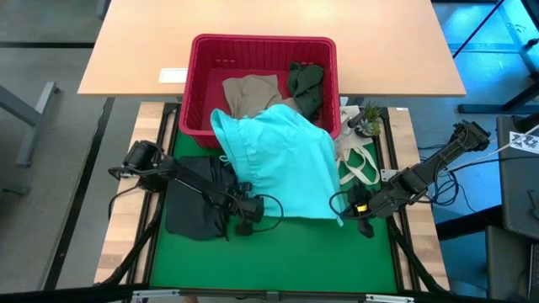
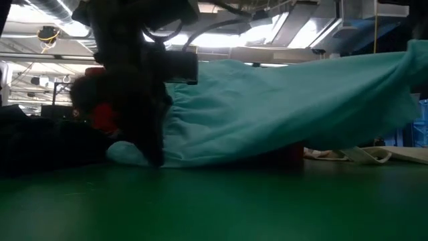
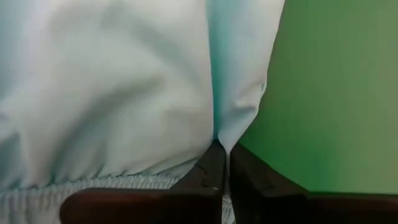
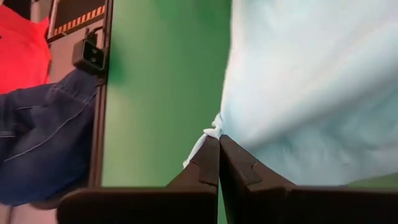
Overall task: Fold Laundry from Bin
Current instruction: Fold the blue shorts from the red laundry bin
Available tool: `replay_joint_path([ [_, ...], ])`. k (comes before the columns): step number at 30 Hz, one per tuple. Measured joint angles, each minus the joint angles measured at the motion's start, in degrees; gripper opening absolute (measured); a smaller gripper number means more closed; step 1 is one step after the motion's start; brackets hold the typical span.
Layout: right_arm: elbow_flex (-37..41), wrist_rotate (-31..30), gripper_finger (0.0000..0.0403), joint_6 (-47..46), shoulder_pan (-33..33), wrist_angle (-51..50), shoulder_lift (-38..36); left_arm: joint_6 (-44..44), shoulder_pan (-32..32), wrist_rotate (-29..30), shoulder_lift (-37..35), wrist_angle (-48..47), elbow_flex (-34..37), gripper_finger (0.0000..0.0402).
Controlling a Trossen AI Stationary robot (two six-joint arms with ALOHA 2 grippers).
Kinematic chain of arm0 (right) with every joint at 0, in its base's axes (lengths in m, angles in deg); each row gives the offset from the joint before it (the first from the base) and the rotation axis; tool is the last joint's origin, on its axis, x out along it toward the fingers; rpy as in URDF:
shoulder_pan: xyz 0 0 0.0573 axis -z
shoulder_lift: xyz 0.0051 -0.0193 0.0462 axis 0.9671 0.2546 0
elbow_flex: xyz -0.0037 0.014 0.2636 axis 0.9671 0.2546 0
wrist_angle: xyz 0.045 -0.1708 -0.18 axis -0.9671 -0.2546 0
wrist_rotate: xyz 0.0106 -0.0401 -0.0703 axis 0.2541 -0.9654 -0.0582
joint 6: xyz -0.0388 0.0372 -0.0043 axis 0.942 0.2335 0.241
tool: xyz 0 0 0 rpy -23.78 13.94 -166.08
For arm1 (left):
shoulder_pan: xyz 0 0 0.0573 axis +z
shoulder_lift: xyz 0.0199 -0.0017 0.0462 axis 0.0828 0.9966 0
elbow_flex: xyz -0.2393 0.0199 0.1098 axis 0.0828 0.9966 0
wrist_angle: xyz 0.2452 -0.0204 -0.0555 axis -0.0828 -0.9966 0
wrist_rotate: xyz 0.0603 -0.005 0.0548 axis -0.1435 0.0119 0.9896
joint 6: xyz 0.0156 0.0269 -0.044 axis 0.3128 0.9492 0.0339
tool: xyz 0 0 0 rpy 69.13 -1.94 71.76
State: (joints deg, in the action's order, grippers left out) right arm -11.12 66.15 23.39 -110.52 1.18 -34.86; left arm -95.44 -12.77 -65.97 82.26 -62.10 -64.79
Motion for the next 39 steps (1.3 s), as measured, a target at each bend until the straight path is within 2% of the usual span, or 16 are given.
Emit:
replay_joint_path([
  [8,0.0,6.6,0.0000,-6.1,0.0,0.0,2.9,-5.1,-5.0,-12.7,-0.8,1.9,0.0,0.0002],
  [16,0.0,17.0,0.0000,-9.1,0.0,3.4,12.1,-11.5,-10.2,-15.1,-1.0,6.1,0.0,0.0001],
  [20,0.0,21.1,0.0000,-9.1,-0.1,8.0,14.5,-14.0,-11.7,-18.5,-1.0,9.7,0.0,0.0001],
  [25,0.0,22.1,0.0000,-10.3,0.0,11.8,14.7,-17.1,-13.9,-21.5,-1.0,12.1,0.0,0.0001],
  [31,-0.1,23.6,0.0000,-13.2,-3.2,14.0,14.7,-19.2,-16.5,-21.0,-1.0,13.7,0.0,0.0000],
  [39,-0.1,20.1,0.0000,-21.3,-7.7,18.8,14.7,-19.2,-18.1,-23.3,-1.0,18.6,0.0,0.0015],
])
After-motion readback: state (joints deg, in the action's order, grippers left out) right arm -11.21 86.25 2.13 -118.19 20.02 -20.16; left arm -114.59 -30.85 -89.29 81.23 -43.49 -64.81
